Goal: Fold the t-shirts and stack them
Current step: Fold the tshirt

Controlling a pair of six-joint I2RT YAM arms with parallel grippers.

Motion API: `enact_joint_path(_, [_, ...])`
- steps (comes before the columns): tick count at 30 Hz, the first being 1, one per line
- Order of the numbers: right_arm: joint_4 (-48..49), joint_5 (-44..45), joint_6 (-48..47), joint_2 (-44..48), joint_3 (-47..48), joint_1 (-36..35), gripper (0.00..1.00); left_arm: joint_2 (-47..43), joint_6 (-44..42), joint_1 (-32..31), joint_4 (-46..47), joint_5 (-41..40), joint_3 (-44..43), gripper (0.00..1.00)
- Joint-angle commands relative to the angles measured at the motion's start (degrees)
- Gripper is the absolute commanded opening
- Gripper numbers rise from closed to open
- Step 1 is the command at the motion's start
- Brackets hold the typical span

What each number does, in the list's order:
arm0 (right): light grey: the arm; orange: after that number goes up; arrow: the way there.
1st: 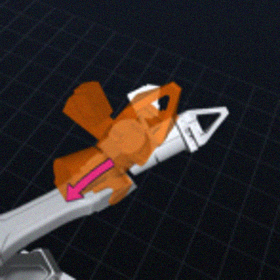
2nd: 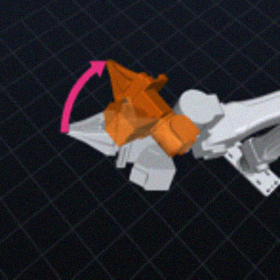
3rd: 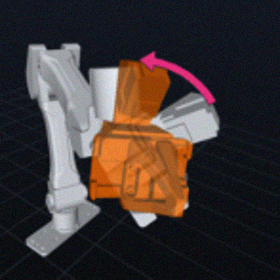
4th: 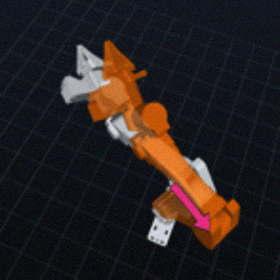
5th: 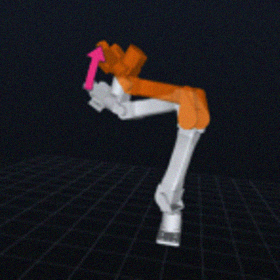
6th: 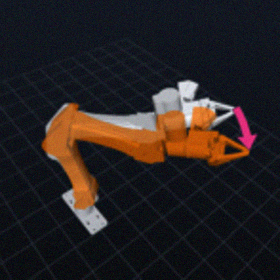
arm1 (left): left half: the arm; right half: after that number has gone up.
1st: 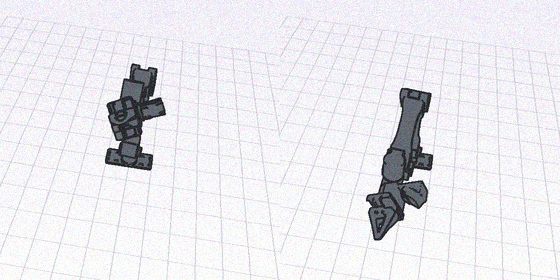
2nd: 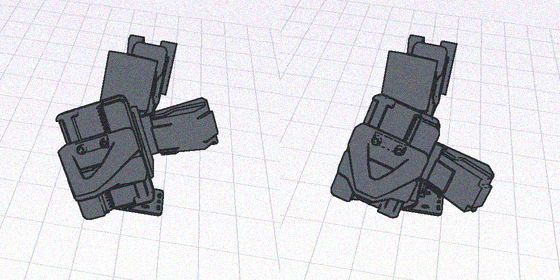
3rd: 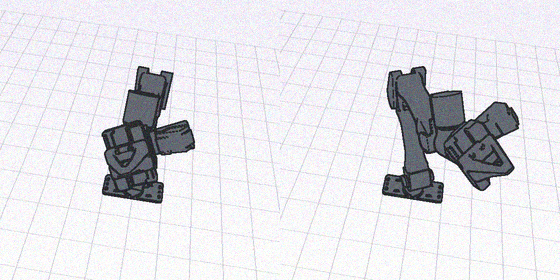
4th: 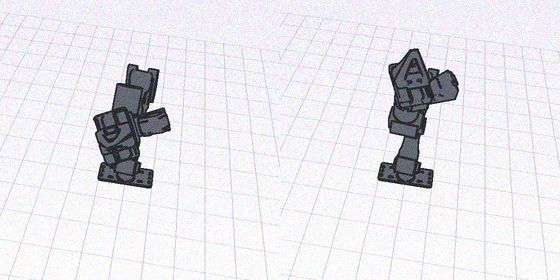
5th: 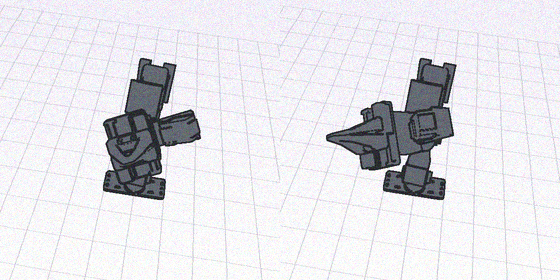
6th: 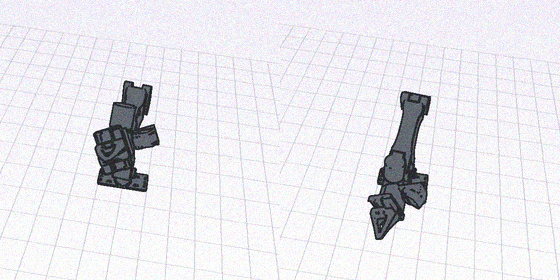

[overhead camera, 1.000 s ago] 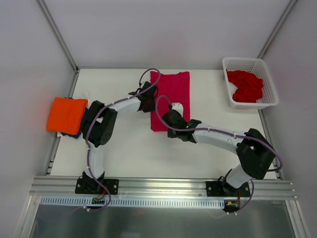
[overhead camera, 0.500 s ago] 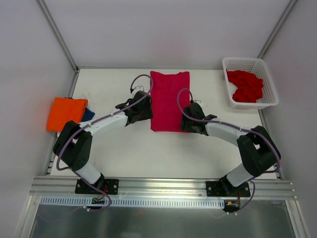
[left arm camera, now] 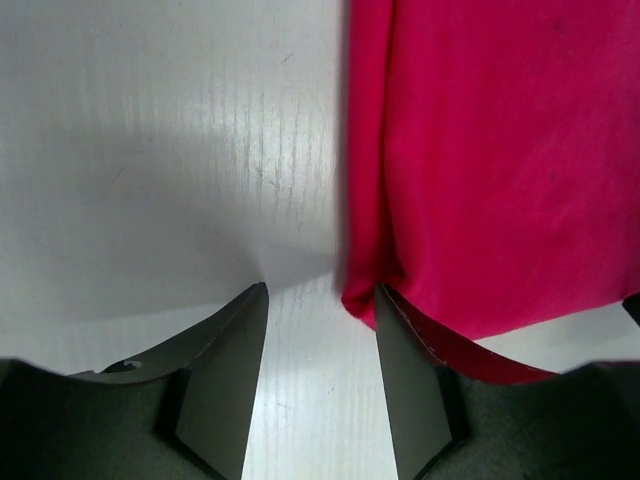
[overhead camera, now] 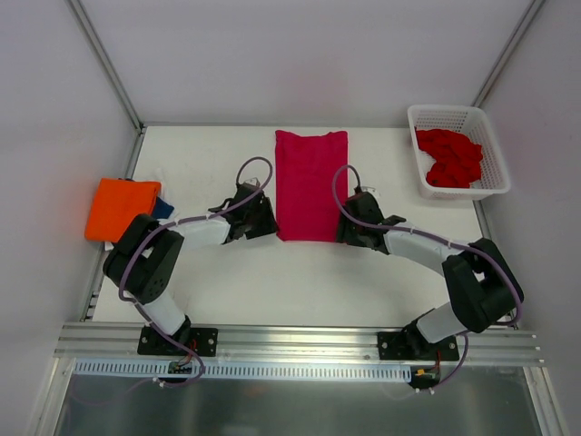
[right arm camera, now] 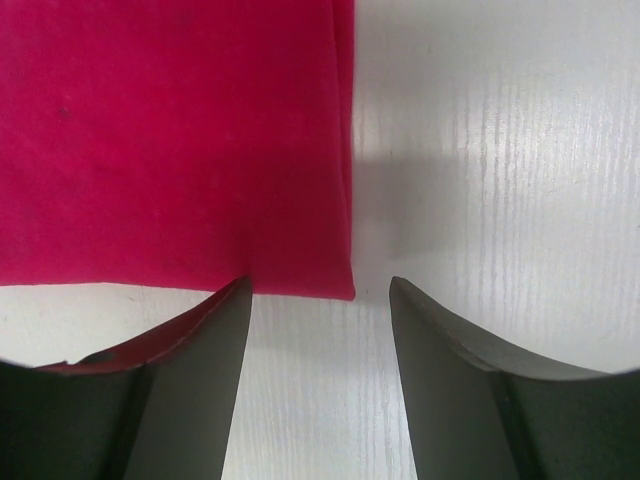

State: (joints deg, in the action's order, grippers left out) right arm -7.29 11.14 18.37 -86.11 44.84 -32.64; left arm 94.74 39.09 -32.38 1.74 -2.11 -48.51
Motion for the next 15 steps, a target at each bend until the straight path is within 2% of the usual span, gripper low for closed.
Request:
enact_joint_path(1, [1.3,0.1,-0.6,3.2,-0.8,0.5,0.61,2.6,1.8,2.1,9.1,7.2,3.5,0.48])
enact_joint_path(6, [1.5,-0.2,-0.5,2.3,-0.9,0.7,0.61,1.9,3.5,3.4,13.9,9.0,7.3,0.41])
enact_joint_path(15, [2.0,-1.3,-0.4,0.0,-0.2,0.8,0.60,-4.1,5.9,4.1,15.7,11.5,11.4,0.41])
